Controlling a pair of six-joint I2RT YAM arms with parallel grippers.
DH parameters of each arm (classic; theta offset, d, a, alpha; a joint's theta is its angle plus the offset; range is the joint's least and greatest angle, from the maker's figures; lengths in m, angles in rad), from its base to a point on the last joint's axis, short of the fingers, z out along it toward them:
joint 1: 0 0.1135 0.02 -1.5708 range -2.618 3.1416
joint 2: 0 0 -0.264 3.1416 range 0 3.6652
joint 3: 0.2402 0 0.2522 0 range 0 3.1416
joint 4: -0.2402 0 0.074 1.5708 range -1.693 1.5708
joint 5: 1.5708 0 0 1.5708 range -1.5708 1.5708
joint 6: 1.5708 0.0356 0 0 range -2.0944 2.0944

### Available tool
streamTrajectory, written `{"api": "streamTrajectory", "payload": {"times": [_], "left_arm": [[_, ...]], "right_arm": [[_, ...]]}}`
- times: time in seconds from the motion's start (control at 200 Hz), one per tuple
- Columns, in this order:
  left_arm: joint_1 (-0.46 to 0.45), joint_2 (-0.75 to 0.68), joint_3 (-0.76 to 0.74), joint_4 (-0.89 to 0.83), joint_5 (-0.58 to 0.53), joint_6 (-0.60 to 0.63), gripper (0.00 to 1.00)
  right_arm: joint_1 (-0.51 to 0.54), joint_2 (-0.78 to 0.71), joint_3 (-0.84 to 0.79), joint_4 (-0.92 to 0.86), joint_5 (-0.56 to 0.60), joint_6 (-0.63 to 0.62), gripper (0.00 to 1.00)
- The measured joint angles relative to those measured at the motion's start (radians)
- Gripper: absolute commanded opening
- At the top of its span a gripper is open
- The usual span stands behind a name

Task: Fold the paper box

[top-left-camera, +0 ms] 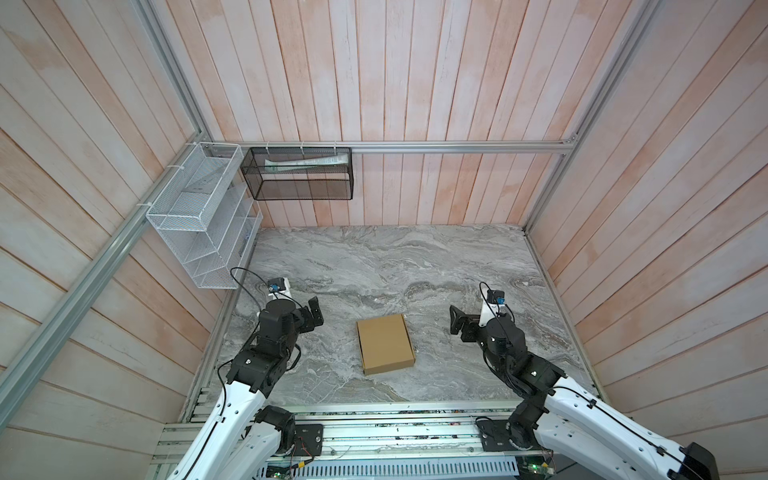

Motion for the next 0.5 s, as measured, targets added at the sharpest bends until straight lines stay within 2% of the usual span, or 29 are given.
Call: {"api": "streamTrajectory", "payload": {"times": [0.275,0.5], "left_arm": [[0.003,-0.068,-0.171,0.166,-0.13,0.047,1.0],[0.004,0.004,-0.247,0.299,-0.242,0.039,1.0]], "right_arm": [[-0.085,-0.032,-0.103,0.124,0.079,-0.078,0.98],[-0.166,0.001,-0.111,0.173,0.093,-0.122,0.98]]}}
